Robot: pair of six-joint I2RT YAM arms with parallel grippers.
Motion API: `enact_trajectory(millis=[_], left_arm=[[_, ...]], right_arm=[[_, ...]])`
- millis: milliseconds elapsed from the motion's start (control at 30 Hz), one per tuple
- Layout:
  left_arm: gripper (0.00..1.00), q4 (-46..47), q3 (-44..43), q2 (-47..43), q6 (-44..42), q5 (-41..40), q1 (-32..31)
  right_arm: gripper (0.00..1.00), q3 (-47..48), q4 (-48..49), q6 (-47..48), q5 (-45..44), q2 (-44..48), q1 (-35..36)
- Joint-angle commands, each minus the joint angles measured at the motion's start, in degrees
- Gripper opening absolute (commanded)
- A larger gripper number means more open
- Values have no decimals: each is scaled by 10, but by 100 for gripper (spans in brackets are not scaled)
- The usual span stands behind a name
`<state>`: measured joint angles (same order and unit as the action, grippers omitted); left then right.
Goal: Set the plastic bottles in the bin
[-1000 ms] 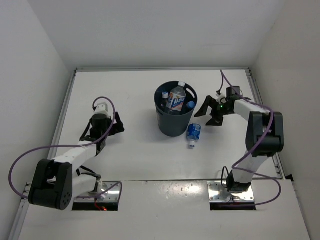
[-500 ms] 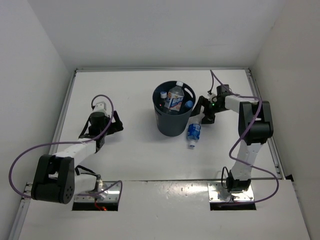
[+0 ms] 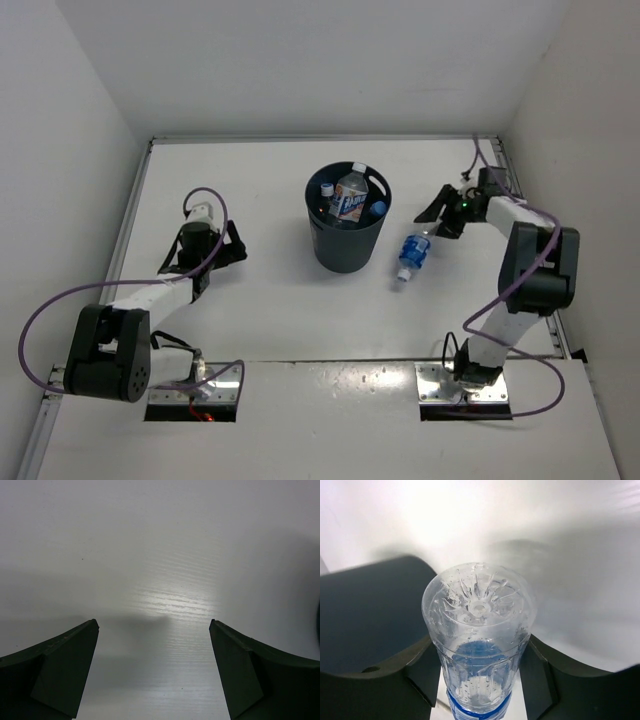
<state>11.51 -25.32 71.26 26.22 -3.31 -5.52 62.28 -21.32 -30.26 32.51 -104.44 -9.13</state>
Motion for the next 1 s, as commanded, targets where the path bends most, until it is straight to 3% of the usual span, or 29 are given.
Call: enact_trajectory(millis=[0, 133, 233, 433, 500, 667, 833, 967], left_arm=[[100, 9, -17, -1, 13, -8, 7], [100, 4, -17, -1, 19, -14, 2], [100, 4, -17, -1, 24, -14, -4], [100, -2, -17, 5, 37, -26, -15], [100, 17, -3, 10, 50, -10, -15], [100, 22, 3, 10, 50, -10, -20], [100, 33, 9, 10, 50, -5, -26], [100, 33, 9, 16, 50, -5, -26]], right_arm=[[37, -3, 21, -12, -1, 69, -41], [25, 4, 21, -30, 19, 131, -85], [21, 33, 21, -30, 2, 174, -91], [17, 101, 32, -47, -69, 259, -47], [13, 134, 23, -47, -144, 277, -25], [11, 250, 3, -53, -229, 275, -4], [11, 318, 49, -40, -191, 253, 48], [11, 318, 89, 12, -170, 242, 142]])
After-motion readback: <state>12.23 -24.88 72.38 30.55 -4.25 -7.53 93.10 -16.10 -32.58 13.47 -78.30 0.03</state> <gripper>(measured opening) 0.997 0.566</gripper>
